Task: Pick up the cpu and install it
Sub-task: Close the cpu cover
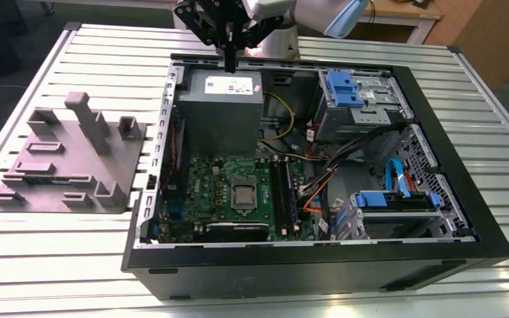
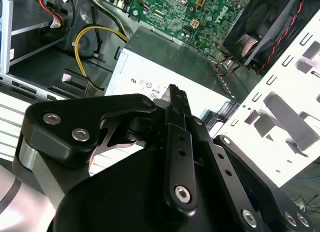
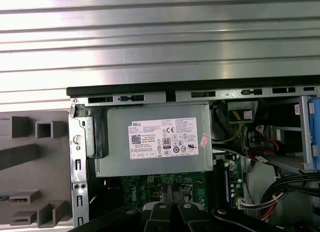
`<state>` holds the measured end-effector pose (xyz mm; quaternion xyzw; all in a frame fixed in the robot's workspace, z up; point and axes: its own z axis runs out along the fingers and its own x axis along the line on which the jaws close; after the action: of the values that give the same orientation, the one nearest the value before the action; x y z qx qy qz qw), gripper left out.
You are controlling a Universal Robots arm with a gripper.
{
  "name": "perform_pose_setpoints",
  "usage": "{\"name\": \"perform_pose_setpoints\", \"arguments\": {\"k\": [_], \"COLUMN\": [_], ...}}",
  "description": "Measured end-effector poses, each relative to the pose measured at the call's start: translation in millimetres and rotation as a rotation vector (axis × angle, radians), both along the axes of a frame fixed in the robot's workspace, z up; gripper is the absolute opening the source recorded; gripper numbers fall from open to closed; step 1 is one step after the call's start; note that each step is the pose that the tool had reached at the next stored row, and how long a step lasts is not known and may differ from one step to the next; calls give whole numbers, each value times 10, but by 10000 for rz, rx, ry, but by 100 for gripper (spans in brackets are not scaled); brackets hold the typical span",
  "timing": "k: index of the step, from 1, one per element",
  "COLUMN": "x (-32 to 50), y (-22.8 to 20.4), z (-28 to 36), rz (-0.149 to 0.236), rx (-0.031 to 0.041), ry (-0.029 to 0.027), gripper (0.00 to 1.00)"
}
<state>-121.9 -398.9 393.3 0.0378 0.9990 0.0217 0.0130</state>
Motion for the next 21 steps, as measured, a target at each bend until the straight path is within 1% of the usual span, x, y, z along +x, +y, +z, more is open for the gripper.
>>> {"name": "perform_pose_setpoints", "arguments": {"k": [4,6,8,9,13,15,18,19,21], "x": [0,0,0,0,0,0,0,0,0], "y": [0,0,-13,-20,-25,-52,-123,-141,-150], "z": [0,-1,-6,-6,-6,-7,-14,-19,-29], "rz": [49,297,400,409,410,410,409,413,473], "rx": [0,-1,0,1,0,0,1,-1,-2], "ry": [0,0,0,-1,0,0,-1,-1,-2], "gripper": [10,10,10,10,10,10,10,10,10]}}
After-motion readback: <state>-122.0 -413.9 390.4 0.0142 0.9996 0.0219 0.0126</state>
